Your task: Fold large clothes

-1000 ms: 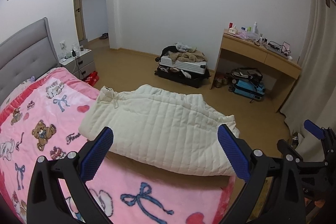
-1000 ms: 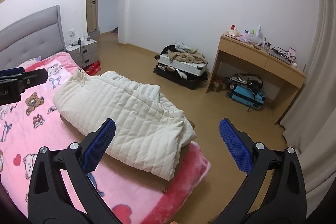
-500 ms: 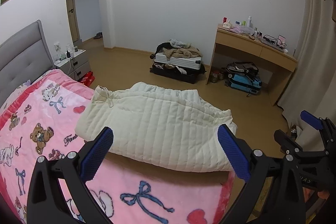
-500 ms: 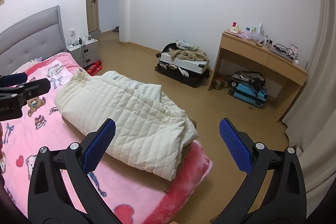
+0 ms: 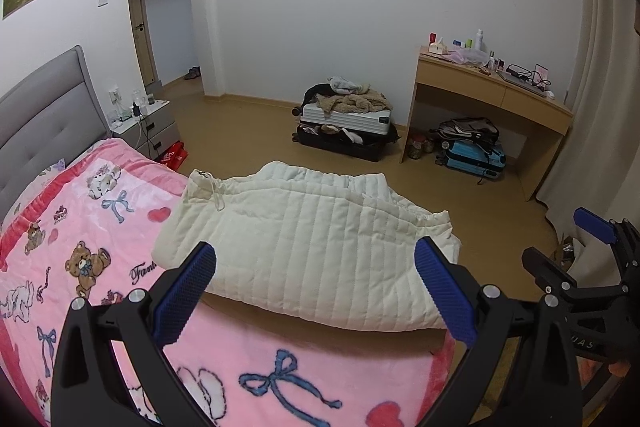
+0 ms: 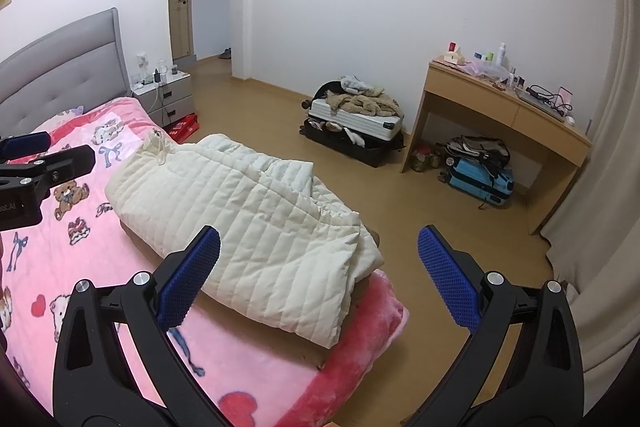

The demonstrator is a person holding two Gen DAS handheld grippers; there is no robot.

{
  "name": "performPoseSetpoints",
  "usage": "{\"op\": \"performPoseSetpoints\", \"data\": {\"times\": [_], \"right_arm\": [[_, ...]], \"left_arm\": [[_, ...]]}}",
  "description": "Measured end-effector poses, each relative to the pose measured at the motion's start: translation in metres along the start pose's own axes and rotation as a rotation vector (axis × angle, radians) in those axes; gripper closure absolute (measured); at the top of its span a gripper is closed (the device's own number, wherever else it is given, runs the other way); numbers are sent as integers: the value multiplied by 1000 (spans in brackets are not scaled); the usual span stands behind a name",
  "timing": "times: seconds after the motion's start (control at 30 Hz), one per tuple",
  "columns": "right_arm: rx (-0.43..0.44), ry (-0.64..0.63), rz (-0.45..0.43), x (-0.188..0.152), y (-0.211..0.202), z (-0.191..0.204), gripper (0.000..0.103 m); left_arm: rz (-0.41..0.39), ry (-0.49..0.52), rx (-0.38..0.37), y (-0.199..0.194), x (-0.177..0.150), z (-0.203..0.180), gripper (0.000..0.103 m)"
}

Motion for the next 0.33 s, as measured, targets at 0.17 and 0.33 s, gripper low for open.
{"op": "performPoseSetpoints", "data": {"times": [0.17,0.33], "right_arm": [[8,-1,0,3,4,2,8],[11,-3,0,4,6,4,8]], "left_arm": [[7,3,-2,2,-1,0,5],[8,5,3,3,-2,2,5]]}}
Point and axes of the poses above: each gripper's, at about its wrist camera, not at the fingertips, and y roughly the way its jaws point, z to its left, x to its top, the point moved 6 cm from there along y, roughly the way its jaws point, and after that the axes turned 9 degrees about y, right-handed, at the moved point
